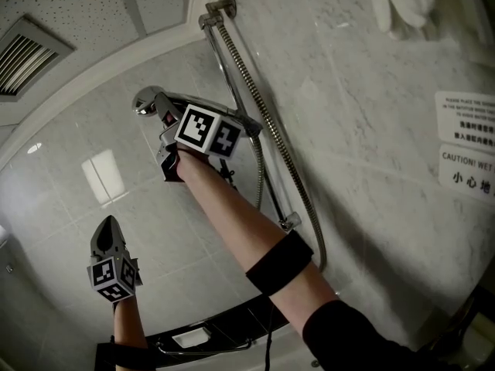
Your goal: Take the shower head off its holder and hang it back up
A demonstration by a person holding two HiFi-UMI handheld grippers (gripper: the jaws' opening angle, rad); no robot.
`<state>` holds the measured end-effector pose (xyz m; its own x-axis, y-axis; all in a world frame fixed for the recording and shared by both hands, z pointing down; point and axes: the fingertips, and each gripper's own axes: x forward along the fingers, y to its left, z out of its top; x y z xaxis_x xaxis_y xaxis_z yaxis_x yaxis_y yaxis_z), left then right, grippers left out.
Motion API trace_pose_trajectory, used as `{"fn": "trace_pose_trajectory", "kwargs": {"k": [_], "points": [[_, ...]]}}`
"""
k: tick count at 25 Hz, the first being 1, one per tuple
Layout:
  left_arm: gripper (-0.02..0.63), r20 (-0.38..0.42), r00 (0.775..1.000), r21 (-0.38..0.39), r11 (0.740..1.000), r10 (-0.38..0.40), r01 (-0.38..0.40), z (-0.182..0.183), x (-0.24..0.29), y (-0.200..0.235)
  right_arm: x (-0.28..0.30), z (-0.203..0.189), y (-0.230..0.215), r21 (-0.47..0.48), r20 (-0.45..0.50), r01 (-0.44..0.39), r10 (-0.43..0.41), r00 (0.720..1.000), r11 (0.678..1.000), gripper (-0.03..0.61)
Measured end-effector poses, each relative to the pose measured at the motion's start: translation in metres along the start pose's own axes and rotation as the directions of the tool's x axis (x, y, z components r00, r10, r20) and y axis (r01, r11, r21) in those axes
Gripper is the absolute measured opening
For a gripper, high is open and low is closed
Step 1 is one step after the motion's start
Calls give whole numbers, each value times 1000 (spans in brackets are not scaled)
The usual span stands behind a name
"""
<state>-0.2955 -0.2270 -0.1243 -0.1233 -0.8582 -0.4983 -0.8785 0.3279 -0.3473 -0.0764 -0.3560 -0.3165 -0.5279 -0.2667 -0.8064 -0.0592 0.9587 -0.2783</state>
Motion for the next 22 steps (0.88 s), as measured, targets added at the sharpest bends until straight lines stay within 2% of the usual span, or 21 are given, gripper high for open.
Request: {"fn": "trace_pose_trajectory", "kwargs": {"k": [15,22], "points": [[6,-13,1000,-4,1000,7,-7,-10,-13,3,-5,10,3,98,50,-11,6,999,995,161],[6,-20,1000,-4,1000,21,-21,-11,-26,13,-12,13,1,182,83,-29,14,996,983,153]]}}
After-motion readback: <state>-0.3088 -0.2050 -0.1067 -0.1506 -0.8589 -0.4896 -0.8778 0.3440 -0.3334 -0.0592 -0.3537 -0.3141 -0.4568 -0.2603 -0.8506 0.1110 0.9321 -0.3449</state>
